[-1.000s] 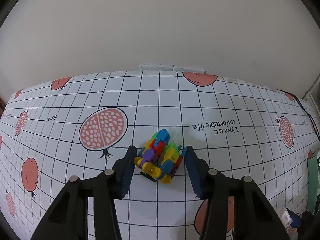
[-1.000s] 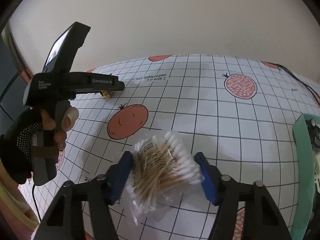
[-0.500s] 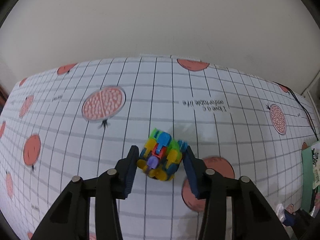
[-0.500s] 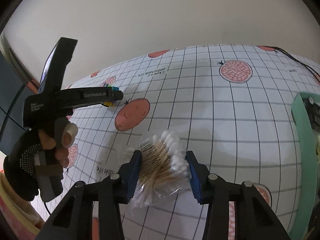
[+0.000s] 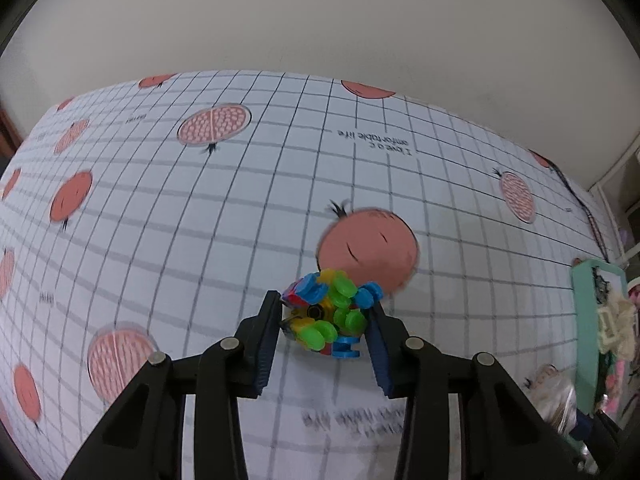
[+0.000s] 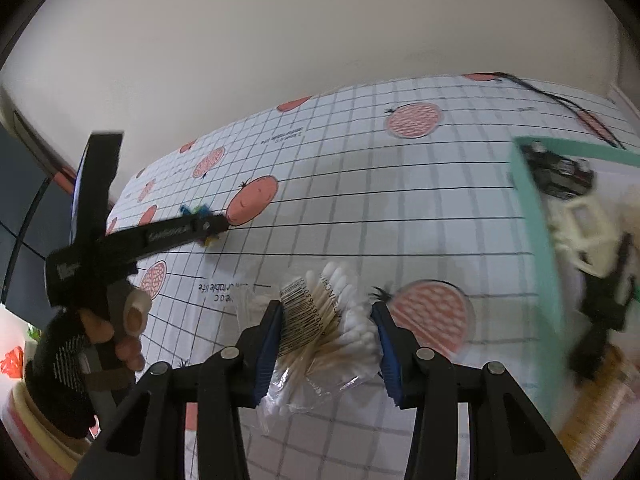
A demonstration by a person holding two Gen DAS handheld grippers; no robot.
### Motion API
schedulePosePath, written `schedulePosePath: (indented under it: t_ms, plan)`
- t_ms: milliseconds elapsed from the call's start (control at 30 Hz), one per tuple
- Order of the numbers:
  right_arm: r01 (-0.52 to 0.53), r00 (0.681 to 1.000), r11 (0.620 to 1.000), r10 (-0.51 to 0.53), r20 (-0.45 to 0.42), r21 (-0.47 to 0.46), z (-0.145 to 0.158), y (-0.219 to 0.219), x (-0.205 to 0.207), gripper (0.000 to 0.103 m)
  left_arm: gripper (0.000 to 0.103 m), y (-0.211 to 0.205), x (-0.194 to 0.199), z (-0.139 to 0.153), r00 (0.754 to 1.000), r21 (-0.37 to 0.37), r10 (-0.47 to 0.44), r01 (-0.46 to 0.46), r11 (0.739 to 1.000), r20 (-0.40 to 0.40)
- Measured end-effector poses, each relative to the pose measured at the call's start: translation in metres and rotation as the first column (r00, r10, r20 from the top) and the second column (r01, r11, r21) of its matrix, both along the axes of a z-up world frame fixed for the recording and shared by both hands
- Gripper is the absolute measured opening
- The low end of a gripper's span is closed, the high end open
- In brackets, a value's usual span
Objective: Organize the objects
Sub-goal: 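Lift both held items and carry them over the teal tray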
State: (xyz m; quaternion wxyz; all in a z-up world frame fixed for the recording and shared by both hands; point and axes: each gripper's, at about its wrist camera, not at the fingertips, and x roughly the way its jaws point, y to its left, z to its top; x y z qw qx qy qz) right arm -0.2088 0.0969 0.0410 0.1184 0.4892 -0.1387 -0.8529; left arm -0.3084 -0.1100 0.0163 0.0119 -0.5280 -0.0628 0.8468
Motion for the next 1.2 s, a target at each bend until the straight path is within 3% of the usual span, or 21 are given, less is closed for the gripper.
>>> schedulePosePath:
  t_ms: [400, 767, 1200]
  plan:
    - [0.132, 0.99, 0.991, -0.133, -0.052, -0.029, 0.048, 0.07, 0.035, 0.047, 0.042, 0.047, 0.075, 0.054, 0.994, 0.14, 0.081, -0.07, 0.988, -0.077]
    - [0.194, 0.975, 0.979, -0.199, -0.1, -0.063, 0.067, 0.127, 0.05, 0.047, 0.042, 0.141, 0.089, 0.107, 0.982, 0.123, -0.023, 0.047, 0.991, -0.189]
    - [0.346, 0.927, 0.935, -0.353, -0.13, -0.076, 0.077, 0.219, 0.073, 0.047, 0.042, 0.217, 0.095, 0.108, 0.972, 0.086, -0.121, 0.141, 0.986, -0.204]
